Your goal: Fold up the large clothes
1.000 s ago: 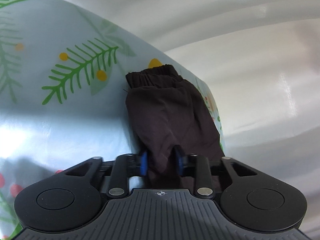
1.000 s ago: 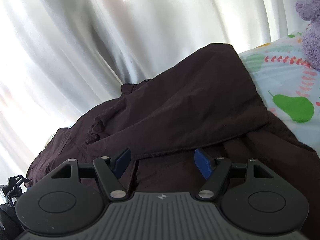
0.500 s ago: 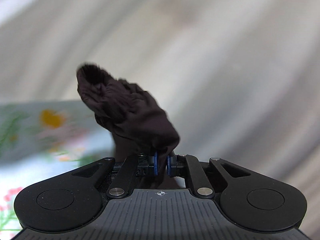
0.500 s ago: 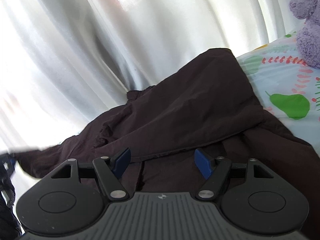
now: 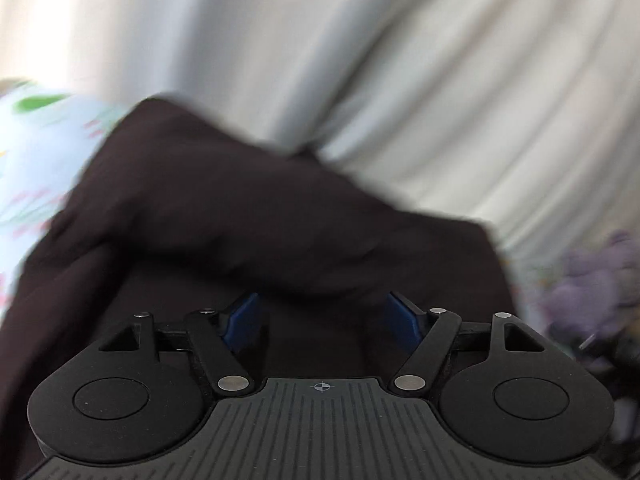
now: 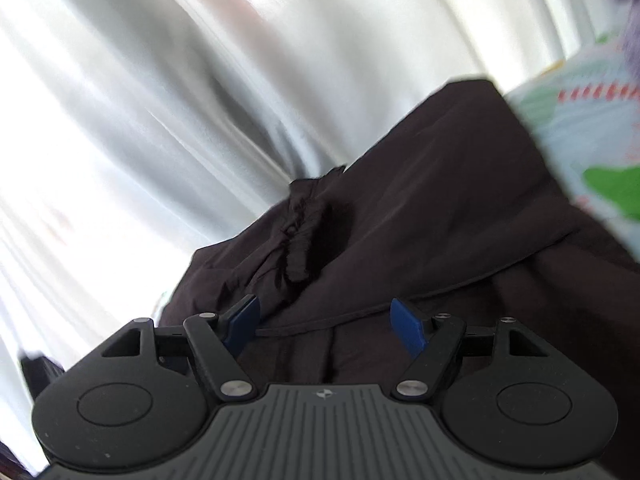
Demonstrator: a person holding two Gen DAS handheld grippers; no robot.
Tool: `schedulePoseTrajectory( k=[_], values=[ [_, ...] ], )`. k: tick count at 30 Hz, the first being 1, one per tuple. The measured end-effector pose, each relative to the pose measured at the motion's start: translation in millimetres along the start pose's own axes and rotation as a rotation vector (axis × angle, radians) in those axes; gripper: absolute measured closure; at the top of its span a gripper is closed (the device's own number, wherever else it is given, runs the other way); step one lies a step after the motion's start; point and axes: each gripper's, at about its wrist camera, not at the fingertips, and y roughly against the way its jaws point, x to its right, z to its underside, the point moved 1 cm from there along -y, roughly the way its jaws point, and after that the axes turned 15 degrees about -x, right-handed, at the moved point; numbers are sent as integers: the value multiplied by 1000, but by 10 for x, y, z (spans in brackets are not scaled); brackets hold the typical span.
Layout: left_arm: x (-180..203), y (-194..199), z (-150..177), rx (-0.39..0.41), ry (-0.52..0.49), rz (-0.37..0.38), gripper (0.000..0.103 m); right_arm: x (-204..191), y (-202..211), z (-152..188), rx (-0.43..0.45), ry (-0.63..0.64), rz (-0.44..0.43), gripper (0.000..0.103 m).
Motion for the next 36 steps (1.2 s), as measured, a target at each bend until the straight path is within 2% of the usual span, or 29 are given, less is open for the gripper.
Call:
schedulePoseTrajectory(
  k=[5, 7, 10, 12, 14, 15, 17, 20, 22, 24, 26, 27, 28, 29, 30, 32, 34, 36],
  values=[
    [-352, 73, 108, 41, 101, -158, 13, -64, -540, -263, -74, -71, -121, 30],
    [-417, 143, 167, 59, 153, -205, 10, -33, -796, -345, -110, -141, -165, 30],
    [-573, 121, 237, 23, 187, -224, 8, 17, -1125, -395, -163, -247, -235, 31],
    [-675, 115, 302, 7, 224, -199, 8, -4, -1241, -402, -159, -269, -255, 33],
    [-745, 214, 421, 30, 246, -166, 8, -35, -1283, -405, -144, -267, -219, 56],
    [-759, 221, 428, 39, 250, -155, 8, -58, -1289, -415, -140, -248, -199, 76],
    [-808, 206, 448, 26, 254, -145, 8, -166, -1183, -429, -101, -164, -147, 82],
    [-796, 313, 444, 41, 238, -161, 9, -473, -834, -414, 47, 96, 16, 84],
    [-814, 373, 434, 59, 224, -185, 9, -533, -738, -415, 87, 177, 96, 83],
    [-844, 346, 413, 38, 232, -185, 9, -460, -800, -432, 57, 192, 139, 83],
    [-839, 312, 400, 24, 229, -197, 9, -333, -971, -417, -24, 171, 184, 82],
    [-822, 298, 383, 16, 225, -204, 10, -253, -1050, -398, -78, 147, 198, 78],
    [-793, 316, 372, 9, 220, -202, 10, -208, -1051, -381, -86, 132, 189, 77],
    [-760, 357, 355, 2, 212, -186, 11, -182, -983, -360, -64, 118, 161, 75],
    [-719, 424, 330, 0, 200, -160, 11, -184, -893, -353, -37, 106, 150, 69],
    [-616, 565, 249, 36, 155, -106, 10, -235, -707, -342, 37, 105, 173, 67],
    [-523, 708, 129, 93, 117, -98, 9, -351, -564, -346, 126, 151, 204, 66],
    [-439, 776, -29, 151, 85, -113, 6, -556, -570, -393, 165, 237, 241, 66]
  ],
)
